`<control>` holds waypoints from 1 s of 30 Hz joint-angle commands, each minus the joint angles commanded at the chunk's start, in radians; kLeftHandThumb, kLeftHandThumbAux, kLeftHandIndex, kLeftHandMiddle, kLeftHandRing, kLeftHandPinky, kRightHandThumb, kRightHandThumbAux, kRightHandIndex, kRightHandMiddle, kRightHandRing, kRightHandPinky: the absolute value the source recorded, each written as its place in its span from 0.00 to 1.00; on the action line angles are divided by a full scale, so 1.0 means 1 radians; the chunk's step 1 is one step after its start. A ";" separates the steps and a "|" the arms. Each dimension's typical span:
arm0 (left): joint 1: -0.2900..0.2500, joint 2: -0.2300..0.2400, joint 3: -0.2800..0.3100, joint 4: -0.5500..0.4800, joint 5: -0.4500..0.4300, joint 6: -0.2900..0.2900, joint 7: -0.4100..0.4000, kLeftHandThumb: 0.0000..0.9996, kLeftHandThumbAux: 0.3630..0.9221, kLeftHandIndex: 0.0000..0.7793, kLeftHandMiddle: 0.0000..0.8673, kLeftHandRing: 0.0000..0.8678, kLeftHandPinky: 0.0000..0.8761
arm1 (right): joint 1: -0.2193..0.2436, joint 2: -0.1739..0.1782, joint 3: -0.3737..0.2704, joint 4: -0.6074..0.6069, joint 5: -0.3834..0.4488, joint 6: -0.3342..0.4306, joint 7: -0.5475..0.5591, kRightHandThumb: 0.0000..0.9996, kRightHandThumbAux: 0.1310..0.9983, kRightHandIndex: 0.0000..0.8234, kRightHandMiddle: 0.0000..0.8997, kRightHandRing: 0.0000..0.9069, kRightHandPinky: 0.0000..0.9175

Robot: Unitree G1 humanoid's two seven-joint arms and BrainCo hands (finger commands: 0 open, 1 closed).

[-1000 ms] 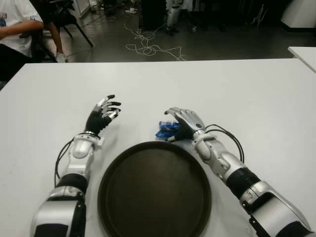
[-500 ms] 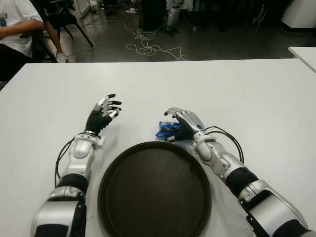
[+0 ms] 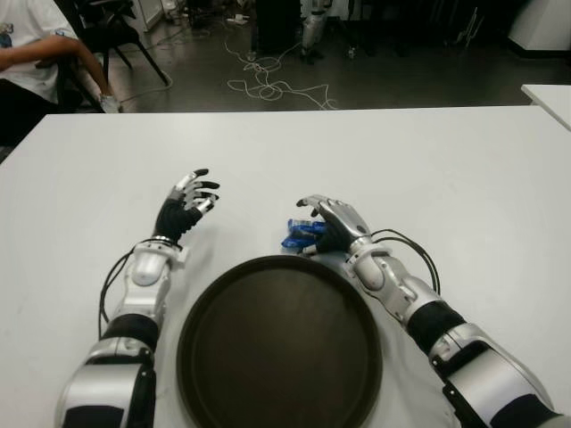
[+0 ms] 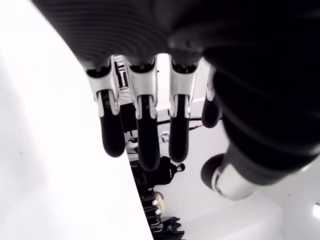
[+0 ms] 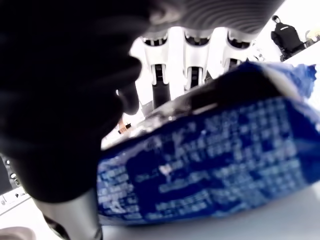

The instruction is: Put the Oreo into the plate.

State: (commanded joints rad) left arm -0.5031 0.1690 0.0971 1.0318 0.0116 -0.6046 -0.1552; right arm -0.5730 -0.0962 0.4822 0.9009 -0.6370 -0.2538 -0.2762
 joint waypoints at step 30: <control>0.015 -0.009 0.008 -0.034 -0.029 0.015 -0.026 0.33 0.64 0.23 0.37 0.37 0.36 | -0.018 -0.007 0.002 0.036 0.002 -0.022 -0.004 0.00 0.86 0.53 0.55 0.55 0.53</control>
State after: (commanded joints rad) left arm -0.4879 0.1596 0.1050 0.9981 -0.0177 -0.5895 -0.1810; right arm -0.5910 -0.1030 0.4843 0.9366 -0.6354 -0.2763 -0.2803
